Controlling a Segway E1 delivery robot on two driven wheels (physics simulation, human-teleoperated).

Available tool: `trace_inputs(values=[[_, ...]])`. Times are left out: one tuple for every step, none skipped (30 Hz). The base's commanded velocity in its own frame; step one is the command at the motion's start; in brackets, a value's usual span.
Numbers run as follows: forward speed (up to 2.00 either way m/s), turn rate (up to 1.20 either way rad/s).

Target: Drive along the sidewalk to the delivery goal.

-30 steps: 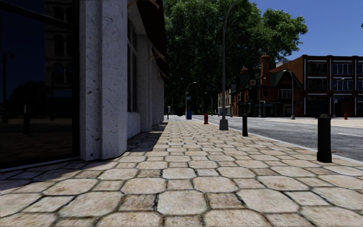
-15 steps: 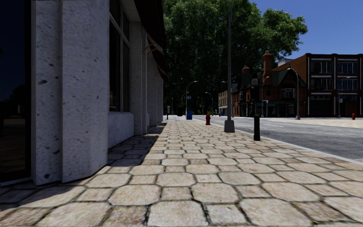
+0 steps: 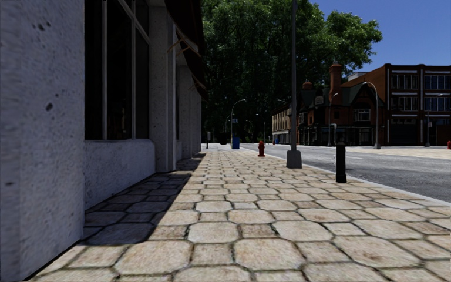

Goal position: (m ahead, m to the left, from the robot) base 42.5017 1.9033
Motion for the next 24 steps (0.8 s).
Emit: trace_inputs(values=[[2.00,0.00],[2.00,0.00],[2.00,0.00],[2.00,0.00],[2.00,0.00],[2.00,0.00],[2.00,0.00],[2.00,0.00],[2.00,0.00],[2.00,0.00],[2.00,0.00],[2.00,0.00],[2.00,0.00],[2.00,0.00],[2.00,0.00],[2.00,0.00],[2.00,0.00],[2.00,0.00],[2.00,0.00],[2.00,0.00],[2.00,0.00],[2.00,0.00],[2.00,0.00],[2.00,0.00]])
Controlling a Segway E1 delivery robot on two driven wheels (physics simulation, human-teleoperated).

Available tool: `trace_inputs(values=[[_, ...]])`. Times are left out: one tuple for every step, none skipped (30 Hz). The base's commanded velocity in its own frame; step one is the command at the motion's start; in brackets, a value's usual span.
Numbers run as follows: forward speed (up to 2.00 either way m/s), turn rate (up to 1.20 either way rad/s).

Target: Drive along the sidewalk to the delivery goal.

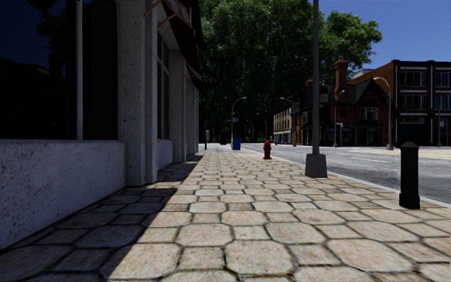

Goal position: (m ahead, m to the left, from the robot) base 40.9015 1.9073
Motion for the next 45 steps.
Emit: trace_inputs(values=[[2.00,0.00],[2.00,0.00],[2.00,0.00],[2.00,0.00],[2.00,0.00],[2.00,0.00],[2.00,0.00],[2.00,0.00],[2.00,0.00],[2.00,0.00],[2.00,0.00],[2.00,0.00],[2.00,0.00],[2.00,0.00],[2.00,0.00],[2.00,0.00],[2.00,0.00],[2.00,0.00],[2.00,0.00],[2.00,0.00],[2.00,0.00],[2.00,0.00],[2.00,0.00],[2.00,0.00],[2.00,0.00],[2.00,0.00],[2.00,0.00],[2.00,0.00],[2.00,0.00],[2.00,0.00],[2.00,0.00],[2.00,0.00],[2.00,0.00],[2.00,0.00],[2.00,0.00],[2.00,0.00],[2.00,0.00],[2.00,0.00],[2.00,0.00],[2.00,0.00],[2.00,0.00],[2.00,0.00],[2.00,0.00],[2.00,0.00],[2.00,0.00]])
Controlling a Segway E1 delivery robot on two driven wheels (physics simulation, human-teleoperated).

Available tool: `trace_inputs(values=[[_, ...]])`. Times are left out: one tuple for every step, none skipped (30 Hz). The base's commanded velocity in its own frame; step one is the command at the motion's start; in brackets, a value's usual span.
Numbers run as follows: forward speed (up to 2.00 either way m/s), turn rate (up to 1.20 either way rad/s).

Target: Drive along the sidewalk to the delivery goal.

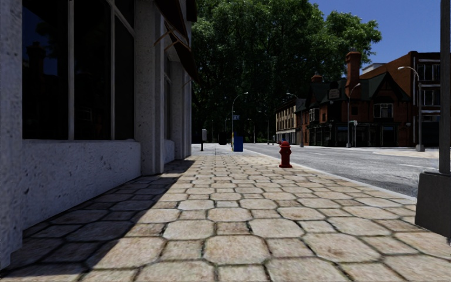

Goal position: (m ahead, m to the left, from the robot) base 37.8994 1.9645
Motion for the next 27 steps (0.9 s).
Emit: trace_inputs(values=[[2.00,0.00],[2.00,0.00],[2.00,0.00],[2.00,0.00],[2.00,0.00],[2.00,0.00],[2.00,0.00],[2.00,0.00],[2.00,0.00],[2.00,0.00],[2.00,0.00],[2.00,0.00],[2.00,0.00],[2.00,0.06],[2.00,0.10],[2.00,0.12],[2.00,0.12],[2.00,0.15],[2.00,0.19],[2.00,0.20],[2.00,0.20],[2.00,0.21],[2.00,0.22],[2.00,0.25],[2.00,0.25],[2.00,0.26],[2.00,0.26]])
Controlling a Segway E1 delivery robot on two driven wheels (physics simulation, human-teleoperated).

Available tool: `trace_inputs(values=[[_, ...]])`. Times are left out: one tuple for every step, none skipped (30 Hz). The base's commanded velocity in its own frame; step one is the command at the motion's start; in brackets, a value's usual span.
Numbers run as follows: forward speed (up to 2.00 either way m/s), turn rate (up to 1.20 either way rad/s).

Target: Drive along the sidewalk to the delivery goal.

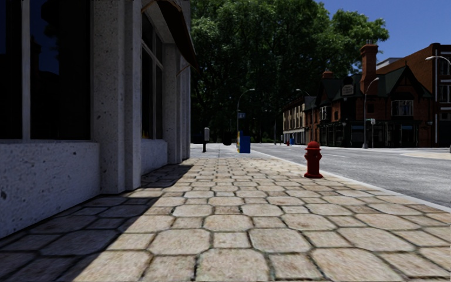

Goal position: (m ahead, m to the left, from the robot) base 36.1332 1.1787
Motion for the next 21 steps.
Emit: trace_inputs(values=[[2.00,0.26],[2.00,0.26],[2.00,0.26],[2.00,0.26],[2.00,0.24],[2.00,0.14],[2.00,0.00],[2.00,0.00],[2.00,0.00],[2.00,0.00],[2.00,0.00],[2.00,0.00],[2.00,0.00],[2.00,0.00],[2.00,0.00],[2.00,0.00],[2.00,0.00],[2.00,0.00],[2.00,0.00],[2.00,0.00],[2.00,0.00]])
